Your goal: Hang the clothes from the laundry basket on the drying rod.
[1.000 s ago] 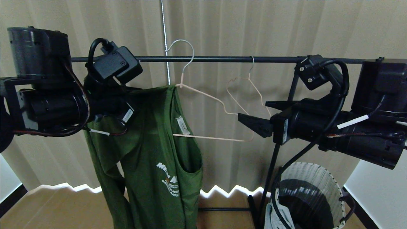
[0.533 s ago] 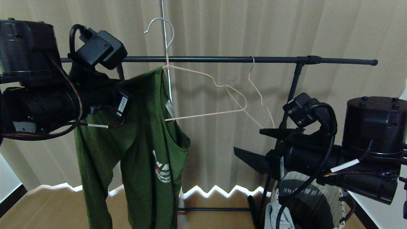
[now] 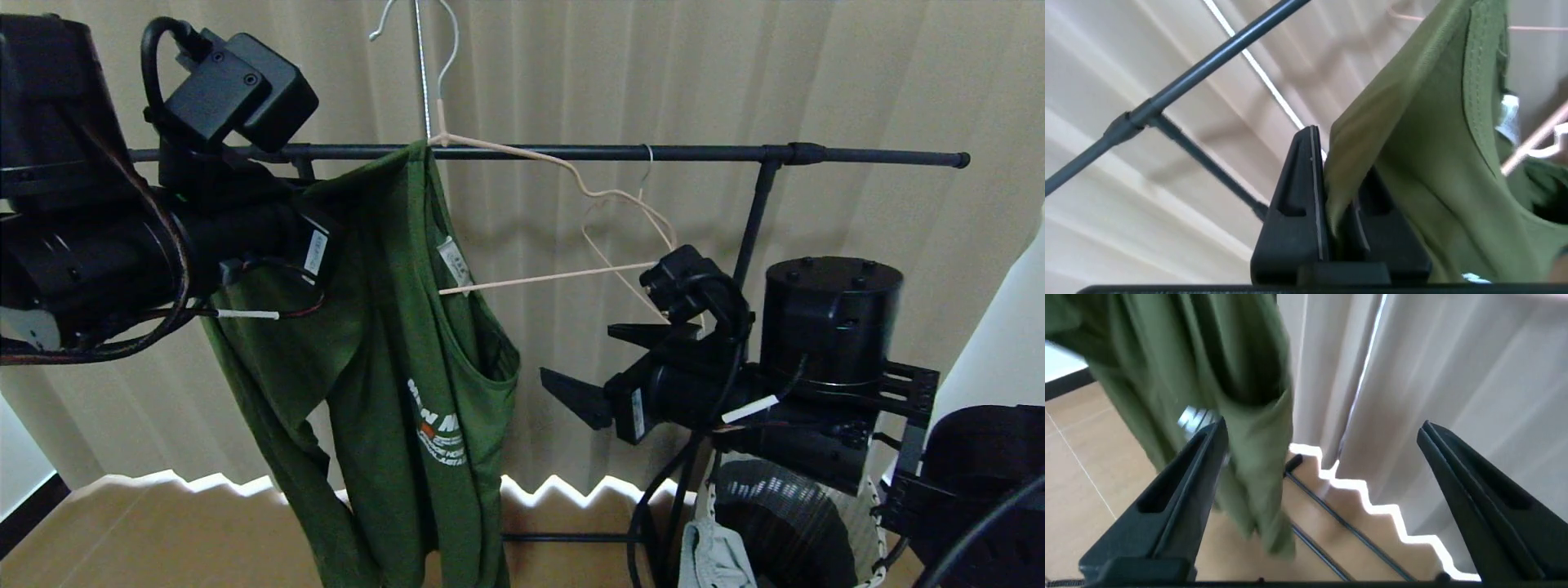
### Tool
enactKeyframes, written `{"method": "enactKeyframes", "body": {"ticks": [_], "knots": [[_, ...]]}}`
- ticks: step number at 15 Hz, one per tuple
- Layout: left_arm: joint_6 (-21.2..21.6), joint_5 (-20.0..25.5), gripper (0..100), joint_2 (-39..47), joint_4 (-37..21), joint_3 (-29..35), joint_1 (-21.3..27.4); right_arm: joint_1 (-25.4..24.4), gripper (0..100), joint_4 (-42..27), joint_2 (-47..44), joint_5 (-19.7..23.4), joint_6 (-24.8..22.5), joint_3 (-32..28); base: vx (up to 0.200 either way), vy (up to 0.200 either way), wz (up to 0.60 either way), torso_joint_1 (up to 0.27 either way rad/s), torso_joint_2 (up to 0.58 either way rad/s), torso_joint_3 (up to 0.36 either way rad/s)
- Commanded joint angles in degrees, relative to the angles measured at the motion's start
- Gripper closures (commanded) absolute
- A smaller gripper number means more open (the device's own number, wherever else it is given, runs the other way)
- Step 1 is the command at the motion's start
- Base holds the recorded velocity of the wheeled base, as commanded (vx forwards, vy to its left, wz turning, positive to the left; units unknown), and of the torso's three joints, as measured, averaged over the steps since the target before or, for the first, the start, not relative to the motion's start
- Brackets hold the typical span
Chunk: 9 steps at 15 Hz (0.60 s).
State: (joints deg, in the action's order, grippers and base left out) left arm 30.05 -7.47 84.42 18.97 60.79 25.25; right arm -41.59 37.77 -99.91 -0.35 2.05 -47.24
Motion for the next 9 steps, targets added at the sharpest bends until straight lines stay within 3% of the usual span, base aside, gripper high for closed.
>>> {"method": "enactKeyframes", "body": {"ticks": [1, 6, 9], "knots": [[0.01, -0.17, 100, -0.75, 0.02, -0.41, 1.38, -0.07, 0, 0.03, -4.24, 0.00, 0.06, -2.77, 0.000, 0.000, 0.00, 0.000, 0.00, 0.000], [-0.25, -0.26, 100, -1.19, 0.10, -1.73, 3.41, -1.47, 0, 0.11, -7.22, 0.00, 0.41, -5.23, 0.000, 0.000, 0.00, 0.000, 0.00, 0.000], [-2.80, -0.35, 100, -2.07, 0.10, -2.00, 4.37, -1.47, 0, -0.06, -8.81, -0.79, 0.41, -4.62, 0.000, 0.000, 0.00, 0.000, 0.00, 0.000]]}}
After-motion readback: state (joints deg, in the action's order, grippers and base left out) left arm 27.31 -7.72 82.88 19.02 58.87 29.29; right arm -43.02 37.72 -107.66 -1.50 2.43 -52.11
